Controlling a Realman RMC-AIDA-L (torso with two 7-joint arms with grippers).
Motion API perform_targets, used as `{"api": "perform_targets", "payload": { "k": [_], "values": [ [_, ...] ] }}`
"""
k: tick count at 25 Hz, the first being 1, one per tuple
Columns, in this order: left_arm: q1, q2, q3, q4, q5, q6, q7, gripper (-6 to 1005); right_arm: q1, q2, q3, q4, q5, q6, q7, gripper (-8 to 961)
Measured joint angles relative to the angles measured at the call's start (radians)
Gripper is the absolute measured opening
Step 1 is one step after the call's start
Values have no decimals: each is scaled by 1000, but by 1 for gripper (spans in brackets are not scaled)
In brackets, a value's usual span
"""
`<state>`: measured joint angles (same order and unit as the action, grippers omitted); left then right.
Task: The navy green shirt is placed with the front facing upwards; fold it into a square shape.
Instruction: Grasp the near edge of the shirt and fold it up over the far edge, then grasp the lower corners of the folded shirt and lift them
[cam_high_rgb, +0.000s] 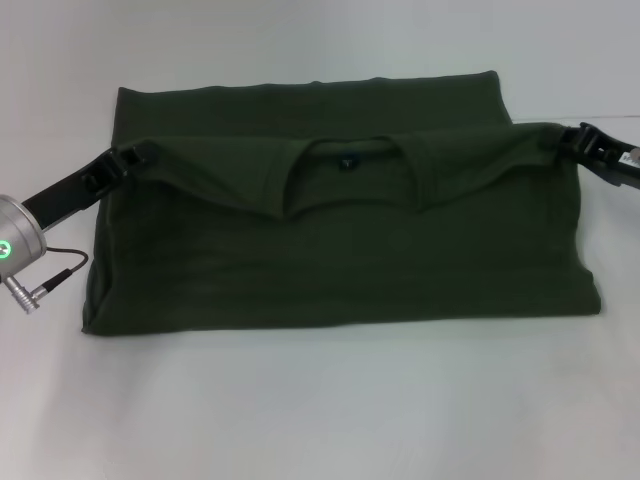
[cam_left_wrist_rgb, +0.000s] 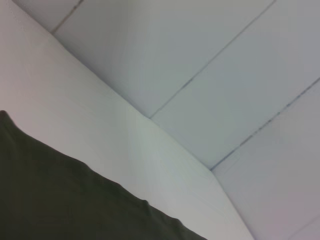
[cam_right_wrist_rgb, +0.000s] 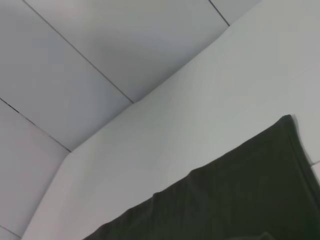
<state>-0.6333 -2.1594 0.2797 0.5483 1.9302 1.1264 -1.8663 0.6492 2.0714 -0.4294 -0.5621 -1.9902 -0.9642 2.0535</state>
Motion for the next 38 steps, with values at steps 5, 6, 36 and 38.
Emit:
{"api": "perform_targets", "payload": {
  "k": [5, 6, 36, 38],
  "values": [
    [-5, -1, 0, -20, -17, -32, 30, 42, 19, -1, -18, 36, 1, 53, -31, 46],
    [-5, -1, 0, -20, -18, -38, 32, 41, 21, 0, -25, 38, 2, 62, -31, 46],
    [20, -3, 0, -134, -177, -144, 159, 472, 30, 12, -56, 83, 30, 118, -95, 429],
    [39, 9, 15, -121, -172, -82, 133, 568, 10, 0, -56, 78, 44, 76, -90, 501]
  ]
}}
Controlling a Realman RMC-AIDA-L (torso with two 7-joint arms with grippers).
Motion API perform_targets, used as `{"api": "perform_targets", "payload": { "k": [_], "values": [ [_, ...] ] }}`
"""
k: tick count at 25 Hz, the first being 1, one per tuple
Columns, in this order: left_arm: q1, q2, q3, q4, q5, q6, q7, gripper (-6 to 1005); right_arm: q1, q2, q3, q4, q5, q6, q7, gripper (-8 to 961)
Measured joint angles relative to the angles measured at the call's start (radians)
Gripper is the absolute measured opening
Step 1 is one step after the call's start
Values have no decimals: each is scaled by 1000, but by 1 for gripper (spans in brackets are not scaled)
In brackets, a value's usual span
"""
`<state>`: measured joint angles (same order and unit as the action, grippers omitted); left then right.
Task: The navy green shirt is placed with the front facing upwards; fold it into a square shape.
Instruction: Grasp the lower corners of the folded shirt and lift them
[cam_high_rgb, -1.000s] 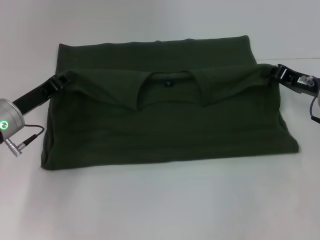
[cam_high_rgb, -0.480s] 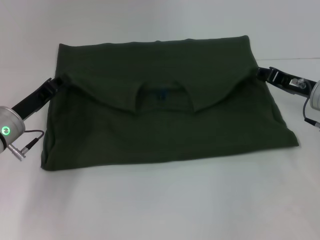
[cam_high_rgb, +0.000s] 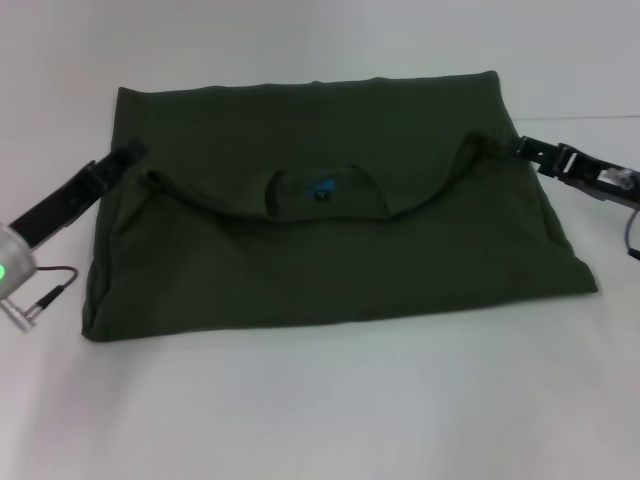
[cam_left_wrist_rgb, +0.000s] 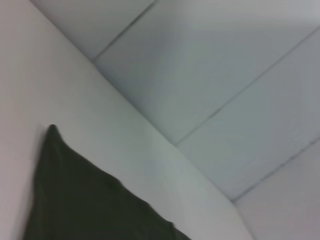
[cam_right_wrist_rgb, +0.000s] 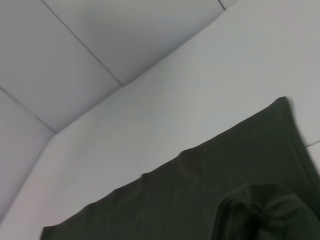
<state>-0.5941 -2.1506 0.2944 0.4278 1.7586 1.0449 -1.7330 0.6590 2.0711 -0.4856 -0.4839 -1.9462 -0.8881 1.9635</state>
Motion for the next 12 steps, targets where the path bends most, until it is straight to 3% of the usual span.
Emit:
{"api": "perform_targets", "payload": {
  "k": [3, 5, 8, 12],
  "values": [
    [34, 34, 45, 34, 34, 89, -113, 632, -33, -38, -1, -4, 7, -93, 20, 609],
    [50, 57, 67, 73, 107, 144, -214, 674, -56, -72, -11, -4, -2, -172, 50, 841],
    [61, 86, 73, 163, 308, 251, -374, 737, -86, -114, -27, -4, -31, -280, 90, 886],
    [72, 109, 66, 281, 525, 368, -472, 812, -125, -142, -34, -6, -73, -365, 106, 931]
  ]
}}
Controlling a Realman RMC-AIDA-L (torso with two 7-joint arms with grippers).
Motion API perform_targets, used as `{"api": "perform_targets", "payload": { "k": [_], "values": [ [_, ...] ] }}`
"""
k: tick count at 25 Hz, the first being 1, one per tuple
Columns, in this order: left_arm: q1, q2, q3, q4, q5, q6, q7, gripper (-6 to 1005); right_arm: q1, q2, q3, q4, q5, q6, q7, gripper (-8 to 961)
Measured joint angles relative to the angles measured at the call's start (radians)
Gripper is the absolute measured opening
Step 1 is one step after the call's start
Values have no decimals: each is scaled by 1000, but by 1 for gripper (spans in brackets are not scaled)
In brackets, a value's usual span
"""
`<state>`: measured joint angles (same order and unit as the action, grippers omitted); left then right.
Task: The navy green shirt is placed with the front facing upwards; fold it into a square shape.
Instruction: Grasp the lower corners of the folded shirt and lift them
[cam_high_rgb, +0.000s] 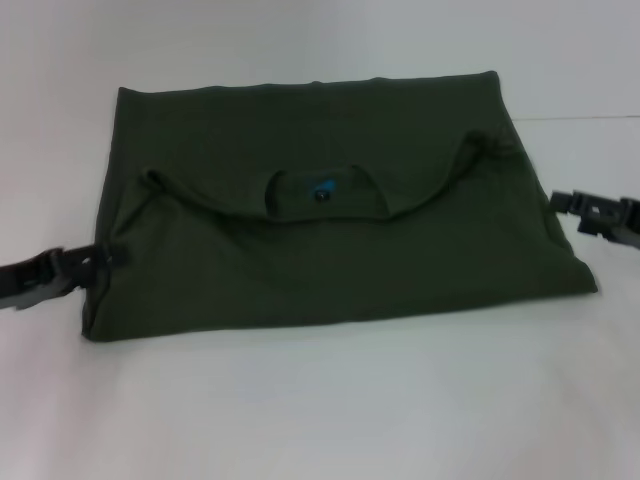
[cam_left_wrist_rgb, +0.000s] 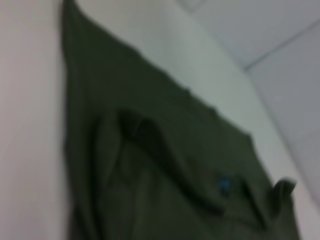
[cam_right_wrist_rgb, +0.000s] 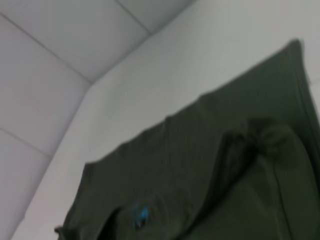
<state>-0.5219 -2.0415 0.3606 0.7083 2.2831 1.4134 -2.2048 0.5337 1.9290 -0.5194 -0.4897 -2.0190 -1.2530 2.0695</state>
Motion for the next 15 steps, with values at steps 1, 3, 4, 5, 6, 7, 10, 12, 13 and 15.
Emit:
{"api": "perform_targets", "payload": {
  "k": [1, 3, 4, 5, 6, 7, 10, 12, 13, 15],
  "values": [
    [3, 3, -1, 15, 19, 9, -1, 823, -9, -4, 0, -1, -8, -9, -2, 931],
    [6, 12, -5, 44, 66, 27, -4, 824, -24, -7, 0, -1, -18, -19, -8, 931],
    [6, 14, -7, 51, 82, 32, -5, 824, -31, -8, 0, -1, -21, -22, -10, 931],
    [3, 17, -7, 54, 100, 33, -3, 824, -35, -8, 0, -1, -23, -22, -14, 931],
    [-1, 18, -4, 54, 118, 33, 0, 825, -38, -8, 0, -1, -23, -22, -17, 931],
    [-7, 18, 2, 52, 133, 32, 4, 825, -41, -7, 0, -1, -24, -23, -20, 931],
    [-23, 19, 29, 44, 169, 15, 2, 826, -42, -4, 0, -1, -24, -23, -22, 930],
    [-32, 19, 49, 33, 176, 0, -3, 827, -41, -1, 0, -1, -26, -20, -23, 930],
    [-34, 19, 54, 29, 177, -3, -3, 827, -40, 0, 0, -1, -27, -17, -23, 930],
    [-36, 19, 64, 25, 177, -15, -5, 826, -36, 2, 0, -1, -31, -13, -24, 930]
  ]
}}
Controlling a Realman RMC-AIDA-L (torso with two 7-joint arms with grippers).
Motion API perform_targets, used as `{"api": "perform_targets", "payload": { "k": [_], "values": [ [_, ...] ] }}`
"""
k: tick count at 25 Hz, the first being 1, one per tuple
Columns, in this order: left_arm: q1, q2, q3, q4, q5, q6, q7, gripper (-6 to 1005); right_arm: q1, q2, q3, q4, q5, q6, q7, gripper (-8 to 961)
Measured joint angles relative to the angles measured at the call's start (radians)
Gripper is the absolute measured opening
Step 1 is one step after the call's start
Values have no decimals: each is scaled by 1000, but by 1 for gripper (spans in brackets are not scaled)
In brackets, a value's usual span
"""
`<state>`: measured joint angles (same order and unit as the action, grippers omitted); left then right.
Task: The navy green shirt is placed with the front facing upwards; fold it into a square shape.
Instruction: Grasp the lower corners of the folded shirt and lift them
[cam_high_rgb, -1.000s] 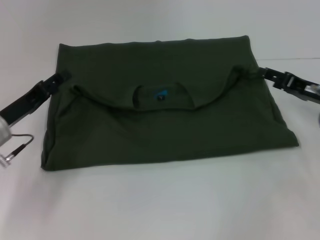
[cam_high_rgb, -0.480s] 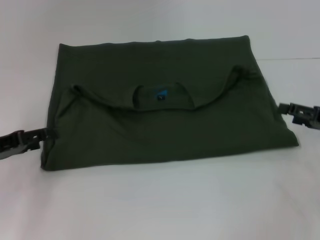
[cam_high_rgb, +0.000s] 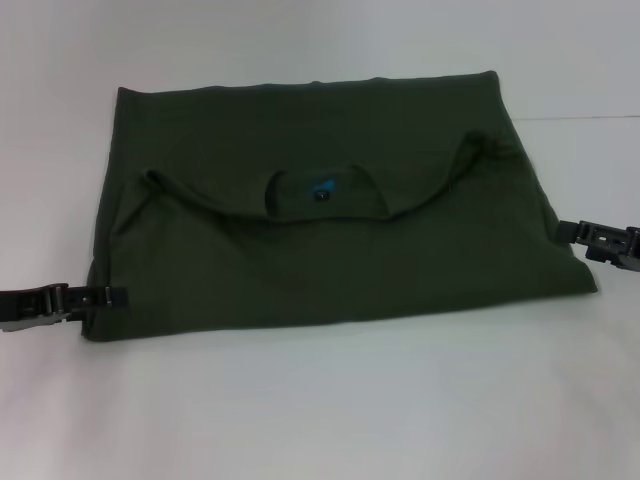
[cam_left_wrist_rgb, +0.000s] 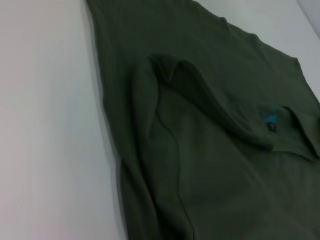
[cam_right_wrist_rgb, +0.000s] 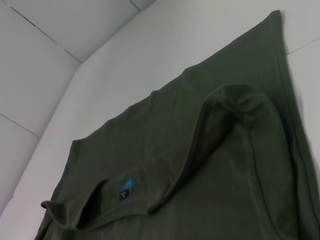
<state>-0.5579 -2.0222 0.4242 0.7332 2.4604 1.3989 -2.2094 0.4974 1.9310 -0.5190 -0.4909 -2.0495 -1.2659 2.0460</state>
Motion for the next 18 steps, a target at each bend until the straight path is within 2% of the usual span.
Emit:
{"api": "perform_targets", "payload": {
  "k": [9, 18],
  "values": [
    [-4, -6, 49, -22, 2, -63, -3, 826, 6, 4, 3, 0, 1, 9, 0, 930],
    [-6, -12, 100, -25, 3, -62, -13, 810, 15, 9, 0, 0, 0, 32, 0, 929]
  ]
}}
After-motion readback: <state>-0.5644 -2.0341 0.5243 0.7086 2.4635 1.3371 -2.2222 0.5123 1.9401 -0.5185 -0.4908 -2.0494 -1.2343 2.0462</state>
